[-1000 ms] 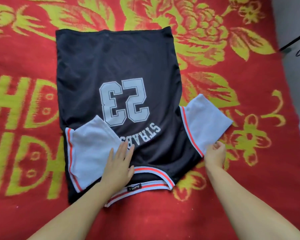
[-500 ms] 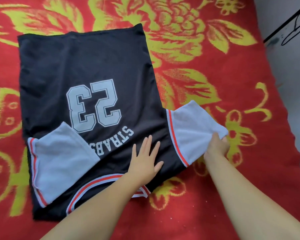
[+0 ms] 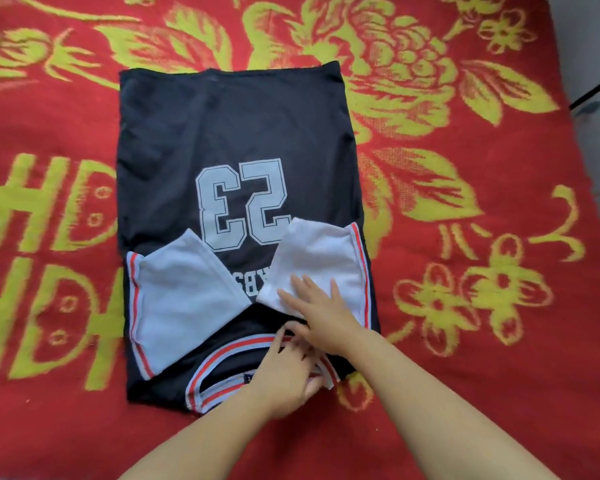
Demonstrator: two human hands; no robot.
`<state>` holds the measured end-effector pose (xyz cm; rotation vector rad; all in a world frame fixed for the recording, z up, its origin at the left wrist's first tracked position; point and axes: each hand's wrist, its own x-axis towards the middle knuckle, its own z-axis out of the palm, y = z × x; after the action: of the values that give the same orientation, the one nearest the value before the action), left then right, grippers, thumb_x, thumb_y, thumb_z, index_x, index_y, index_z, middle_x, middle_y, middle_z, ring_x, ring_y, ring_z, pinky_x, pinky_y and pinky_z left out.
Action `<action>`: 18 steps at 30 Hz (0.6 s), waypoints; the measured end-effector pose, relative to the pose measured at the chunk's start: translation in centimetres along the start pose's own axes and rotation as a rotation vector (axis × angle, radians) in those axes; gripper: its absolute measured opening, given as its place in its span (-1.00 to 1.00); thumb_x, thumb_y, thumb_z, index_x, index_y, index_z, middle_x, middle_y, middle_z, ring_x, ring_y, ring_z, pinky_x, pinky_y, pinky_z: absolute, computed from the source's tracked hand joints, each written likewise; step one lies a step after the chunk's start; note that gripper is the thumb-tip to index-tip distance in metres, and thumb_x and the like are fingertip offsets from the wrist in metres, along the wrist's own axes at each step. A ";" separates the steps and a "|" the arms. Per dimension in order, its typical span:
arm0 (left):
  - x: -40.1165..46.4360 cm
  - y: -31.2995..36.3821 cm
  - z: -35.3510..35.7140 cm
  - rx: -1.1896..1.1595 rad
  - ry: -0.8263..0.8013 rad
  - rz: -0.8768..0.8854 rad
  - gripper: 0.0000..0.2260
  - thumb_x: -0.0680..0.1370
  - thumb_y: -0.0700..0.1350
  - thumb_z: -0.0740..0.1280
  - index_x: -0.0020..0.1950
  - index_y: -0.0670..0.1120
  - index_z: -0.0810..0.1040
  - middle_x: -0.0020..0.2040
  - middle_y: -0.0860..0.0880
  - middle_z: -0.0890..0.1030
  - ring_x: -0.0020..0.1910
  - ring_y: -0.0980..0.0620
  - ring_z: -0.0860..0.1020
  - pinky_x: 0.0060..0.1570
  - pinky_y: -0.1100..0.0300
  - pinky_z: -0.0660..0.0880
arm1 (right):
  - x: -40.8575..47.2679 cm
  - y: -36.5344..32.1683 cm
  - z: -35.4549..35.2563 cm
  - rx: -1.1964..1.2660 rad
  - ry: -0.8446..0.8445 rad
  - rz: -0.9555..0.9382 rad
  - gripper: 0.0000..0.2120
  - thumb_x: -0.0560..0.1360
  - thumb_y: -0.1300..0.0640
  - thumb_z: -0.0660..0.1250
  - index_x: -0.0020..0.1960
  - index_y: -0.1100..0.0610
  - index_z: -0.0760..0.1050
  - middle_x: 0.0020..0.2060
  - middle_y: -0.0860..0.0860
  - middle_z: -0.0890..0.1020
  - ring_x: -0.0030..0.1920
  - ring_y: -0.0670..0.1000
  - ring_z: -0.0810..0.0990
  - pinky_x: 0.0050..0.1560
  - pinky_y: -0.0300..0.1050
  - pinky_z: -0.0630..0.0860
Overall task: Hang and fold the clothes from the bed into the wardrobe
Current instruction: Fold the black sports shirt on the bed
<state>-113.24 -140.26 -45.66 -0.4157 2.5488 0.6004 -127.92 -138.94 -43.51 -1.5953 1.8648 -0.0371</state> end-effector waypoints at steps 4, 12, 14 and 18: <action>-6.3 -4.8 0.6 0.142 0.092 0.053 -0.40 0.36 0.18 0.39 0.33 -0.07 0.53 0.36 -0.06 0.49 0.35 0.00 0.45 0.41 -0.08 0.04 | -2.3 0.5 3.7 -0.181 -0.116 -0.077 -0.31 0.58 -0.06 0.13 0.57 -0.07 -0.18 0.56 0.02 -0.21 0.53 0.05 -0.32 0.44 0.28 -0.32; -14.3 -14.9 2.8 0.276 0.035 -0.112 0.03 0.07 -0.16 0.41 0.53 -0.21 0.13 0.41 -0.18 0.40 0.35 -0.16 0.44 0.18 -0.30 0.43 | -6.6 2.7 2.6 -0.607 -0.222 -0.089 -0.01 -0.08 0.06 0.59 0.36 -0.03 0.46 0.32 0.16 0.50 0.29 0.24 0.49 0.15 0.38 0.40; -14.8 -16.1 3.4 0.293 0.131 -0.127 -0.12 0.25 -0.24 0.18 0.56 -0.17 -0.08 0.42 -0.18 0.39 0.36 -0.16 0.42 0.23 -0.29 0.37 | -6.0 2.8 2.7 -0.650 -0.193 -0.064 -0.01 -0.13 0.12 0.61 0.32 -0.01 0.51 0.30 0.16 0.52 0.27 0.23 0.52 0.12 0.40 0.43; -14.7 -17.0 3.3 0.265 0.160 -0.113 -0.26 0.27 -0.37 0.21 0.49 -0.18 0.26 0.38 -0.24 0.39 0.30 -0.20 0.47 0.17 -0.23 0.45 | -5.2 3.2 4.0 -0.652 -0.192 -0.030 -0.06 0.43 0.15 0.35 0.54 -0.04 -0.25 0.51 0.13 -0.22 0.50 0.24 -0.23 0.33 0.35 -0.43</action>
<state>-93.08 -150.61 -46.29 -0.5266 2.6864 0.1897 -128.56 -131.96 -45.57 -1.9585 1.7942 0.7537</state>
